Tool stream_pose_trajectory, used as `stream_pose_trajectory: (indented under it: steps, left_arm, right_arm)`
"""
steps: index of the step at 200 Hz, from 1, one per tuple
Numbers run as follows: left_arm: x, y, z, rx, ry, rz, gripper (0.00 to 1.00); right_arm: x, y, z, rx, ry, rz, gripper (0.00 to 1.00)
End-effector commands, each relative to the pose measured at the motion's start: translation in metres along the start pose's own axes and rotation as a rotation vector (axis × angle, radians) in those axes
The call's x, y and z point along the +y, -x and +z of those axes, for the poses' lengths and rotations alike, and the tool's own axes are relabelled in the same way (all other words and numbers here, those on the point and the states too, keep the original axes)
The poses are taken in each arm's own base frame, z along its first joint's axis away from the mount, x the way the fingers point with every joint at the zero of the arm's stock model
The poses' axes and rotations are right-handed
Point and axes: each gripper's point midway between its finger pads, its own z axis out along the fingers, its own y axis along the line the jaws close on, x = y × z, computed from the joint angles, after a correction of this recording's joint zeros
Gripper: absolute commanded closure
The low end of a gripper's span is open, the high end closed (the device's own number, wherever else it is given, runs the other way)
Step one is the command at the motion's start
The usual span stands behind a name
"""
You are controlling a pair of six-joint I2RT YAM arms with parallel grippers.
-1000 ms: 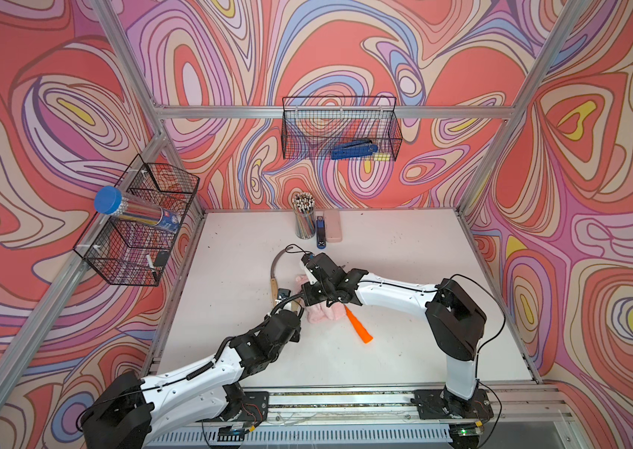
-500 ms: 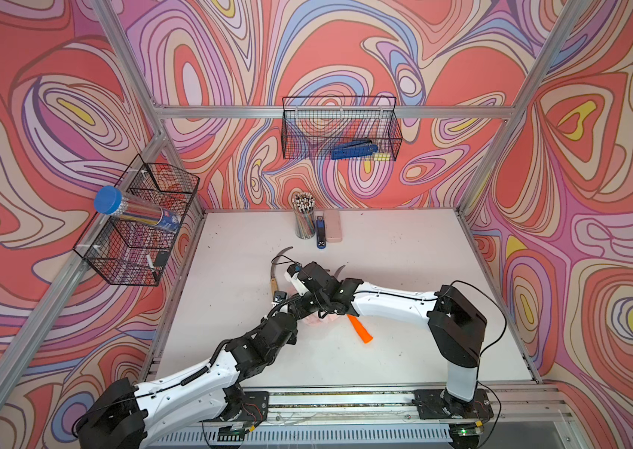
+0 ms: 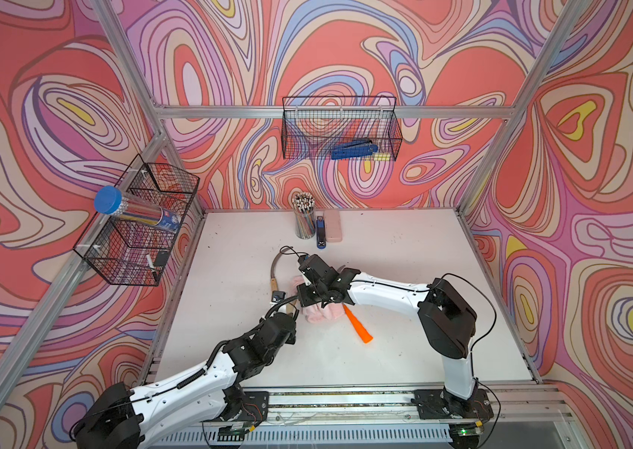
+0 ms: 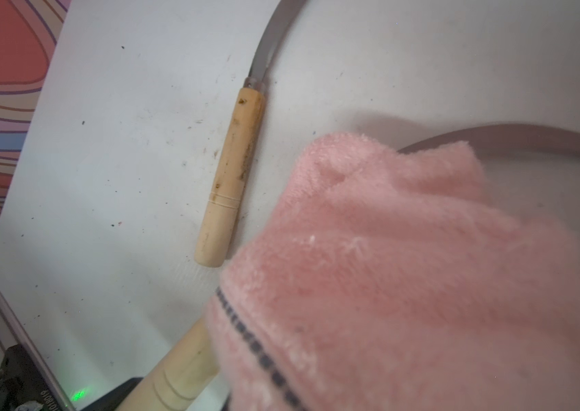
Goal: Wipe small sickles with rags
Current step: Wipe the small sickle.
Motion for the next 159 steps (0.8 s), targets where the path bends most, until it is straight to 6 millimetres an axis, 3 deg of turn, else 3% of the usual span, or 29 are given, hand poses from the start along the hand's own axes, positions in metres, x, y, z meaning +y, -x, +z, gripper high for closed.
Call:
stream_pose_trajectory:
  steps: [1,20,43,70,101,159]
  left_arm:
    - [0.001,0.006,0.0,-0.032,-0.001,-0.012,1.0]
    - [0.0,0.005,0.001,-0.033,-0.007,-0.012,1.0]
    - [0.001,0.006,0.003,-0.037,0.003,-0.007,1.0]
    - [0.001,0.009,0.004,-0.039,0.007,-0.005,1.0]
    - [-0.003,0.013,0.001,-0.042,-0.01,-0.009,1.0]
    - [0.0,0.012,-0.001,-0.048,-0.007,-0.014,1.0]
  right_arm:
    - [0.001,-0.009,0.003,0.019,-0.057,-0.046,1.0]
    - [0.033,-0.011,-0.004,-0.012,-0.03,-0.15,1.0]
    - [0.077,-0.016,-0.018,-0.032,0.137,-0.211,1.0]
    - [0.092,-0.017,-0.035,-0.064,0.219,-0.221,1.0]
    - [0.078,-0.016,-0.031,-0.075,0.153,-0.204,1.0]
    - [-0.01,-0.013,0.014,0.048,0.001,0.021,1.0]
